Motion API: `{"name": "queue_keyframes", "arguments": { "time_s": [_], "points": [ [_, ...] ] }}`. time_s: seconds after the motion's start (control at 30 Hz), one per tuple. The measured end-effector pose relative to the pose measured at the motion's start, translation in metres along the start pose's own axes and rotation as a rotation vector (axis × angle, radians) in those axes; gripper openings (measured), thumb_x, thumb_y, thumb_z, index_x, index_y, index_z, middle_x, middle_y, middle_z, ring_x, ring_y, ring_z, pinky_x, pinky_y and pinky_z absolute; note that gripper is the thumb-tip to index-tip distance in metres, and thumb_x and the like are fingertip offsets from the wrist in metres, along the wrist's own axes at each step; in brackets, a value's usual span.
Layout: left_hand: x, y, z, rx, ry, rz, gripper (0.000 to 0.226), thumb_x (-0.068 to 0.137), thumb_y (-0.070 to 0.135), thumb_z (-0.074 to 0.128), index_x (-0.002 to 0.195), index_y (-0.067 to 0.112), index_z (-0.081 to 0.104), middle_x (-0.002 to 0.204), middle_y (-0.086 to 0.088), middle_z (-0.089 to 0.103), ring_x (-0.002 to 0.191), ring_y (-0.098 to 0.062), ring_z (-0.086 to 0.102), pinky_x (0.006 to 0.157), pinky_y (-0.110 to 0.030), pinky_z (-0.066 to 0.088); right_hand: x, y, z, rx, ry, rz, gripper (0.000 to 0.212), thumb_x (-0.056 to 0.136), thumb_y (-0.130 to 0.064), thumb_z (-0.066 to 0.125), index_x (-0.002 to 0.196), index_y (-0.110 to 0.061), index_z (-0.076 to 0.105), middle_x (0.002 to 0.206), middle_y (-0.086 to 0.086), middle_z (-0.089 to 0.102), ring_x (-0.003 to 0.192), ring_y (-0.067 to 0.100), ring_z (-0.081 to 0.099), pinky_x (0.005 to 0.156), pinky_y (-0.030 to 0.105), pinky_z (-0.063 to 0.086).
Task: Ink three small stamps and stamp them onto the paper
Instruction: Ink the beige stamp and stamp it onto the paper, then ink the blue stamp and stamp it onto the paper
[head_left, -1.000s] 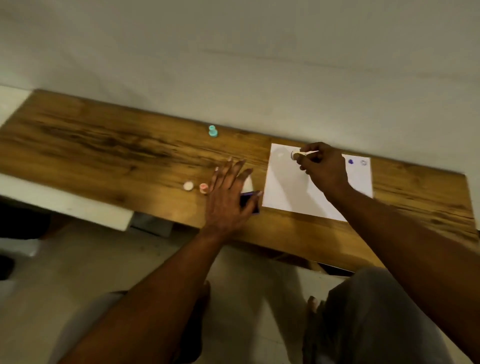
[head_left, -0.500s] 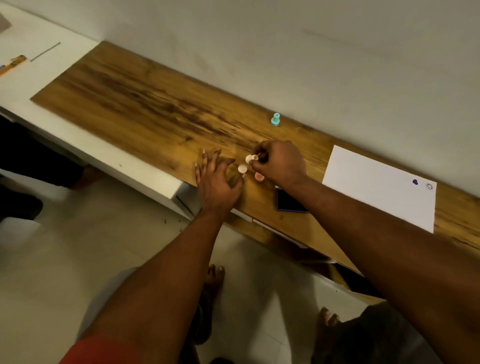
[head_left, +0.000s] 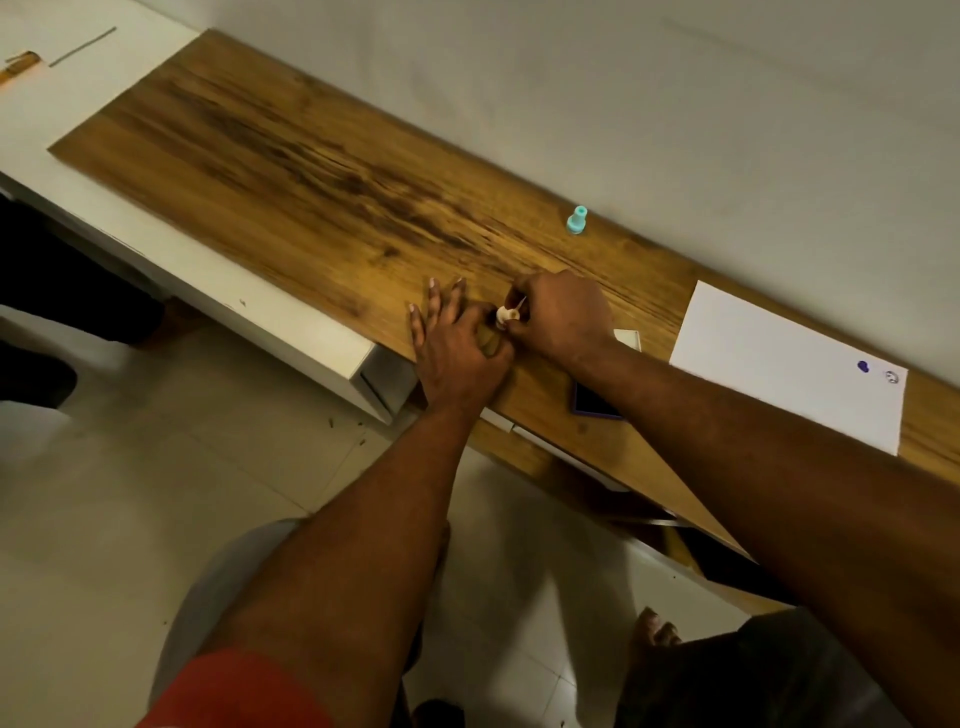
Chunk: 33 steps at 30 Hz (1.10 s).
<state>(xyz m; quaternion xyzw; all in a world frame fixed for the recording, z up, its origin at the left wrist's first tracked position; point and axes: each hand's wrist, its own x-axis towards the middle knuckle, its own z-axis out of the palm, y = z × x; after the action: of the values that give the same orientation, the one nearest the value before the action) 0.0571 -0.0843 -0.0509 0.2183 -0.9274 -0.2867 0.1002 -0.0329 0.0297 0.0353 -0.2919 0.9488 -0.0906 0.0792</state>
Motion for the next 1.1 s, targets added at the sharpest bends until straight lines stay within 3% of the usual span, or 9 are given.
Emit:
{"name": "queue_keyframes", "arguments": {
  "time_s": [0.4,0.57,0.73,0.9,1.0,1.1],
  "points": [
    [0.003,-0.001,0.008,-0.017,0.047,-0.014,0.049,0.091,0.065,0.06,0.125,0.031,0.07,0.169,0.0,0.039,0.165,-0.026,0.01,0.132,-0.055,-0.002,0.019,-0.014,0.005,-0.127,-0.051,0.003,0.02,0.086,-0.034,0.077,0.099,-0.019,0.074,0.087,0.001,0.068,0.077,0.019,0.064,0.072,0.035,0.058],
    [0.004,-0.001,0.009,-0.003,0.042,-0.014,0.052,0.091,0.069,0.06,0.125,0.031,0.07,0.17,0.001,0.038,0.165,-0.026,0.01,0.132,-0.054,-0.002,0.03,-0.017,0.009,-0.141,-0.086,0.025,0.024,0.082,-0.035,0.081,0.094,-0.018,0.069,0.07,-0.004,0.05,0.063,0.012,0.049,0.06,0.031,0.045],
    [0.003,0.0,0.009,0.005,0.047,-0.002,0.052,0.092,0.068,0.06,0.126,0.03,0.07,0.17,0.0,0.037,0.165,-0.026,0.01,0.132,-0.054,-0.002,0.033,-0.017,0.013,-0.159,-0.114,-0.006,0.041,0.083,-0.034,0.081,0.073,-0.025,0.042,0.068,-0.004,0.044,0.06,0.011,0.044,0.06,0.031,0.042],
    [0.003,0.0,0.007,0.004,0.042,-0.002,0.059,0.088,0.069,0.057,0.129,0.027,0.069,0.171,-0.001,0.037,0.165,-0.027,0.01,0.132,-0.053,-0.002,0.034,-0.007,0.006,-0.1,-0.072,0.021,0.039,0.079,-0.056,0.078,0.081,-0.022,0.06,0.07,-0.007,0.053,0.063,0.009,0.048,0.055,0.027,0.038],
    [0.002,-0.001,0.009,-0.021,0.094,-0.004,0.049,0.091,0.057,0.066,0.129,0.026,0.069,0.171,-0.002,0.037,0.164,-0.027,0.013,0.132,-0.051,0.003,0.046,0.015,-0.013,0.019,0.102,0.097,0.045,0.077,-0.072,0.07,0.086,-0.028,0.071,0.076,-0.006,0.066,0.071,0.014,0.061,0.059,0.026,0.045],
    [0.0,-0.001,0.011,-0.051,0.148,0.003,0.054,0.09,0.053,0.07,0.135,0.024,0.065,0.171,-0.005,0.036,0.164,-0.029,0.015,0.132,-0.051,0.007,0.065,0.047,-0.028,-0.025,0.252,0.129,0.041,0.086,-0.057,0.069,0.112,-0.026,0.074,0.101,0.004,0.073,0.096,0.027,0.069,0.078,0.036,0.053]
  ]
}}
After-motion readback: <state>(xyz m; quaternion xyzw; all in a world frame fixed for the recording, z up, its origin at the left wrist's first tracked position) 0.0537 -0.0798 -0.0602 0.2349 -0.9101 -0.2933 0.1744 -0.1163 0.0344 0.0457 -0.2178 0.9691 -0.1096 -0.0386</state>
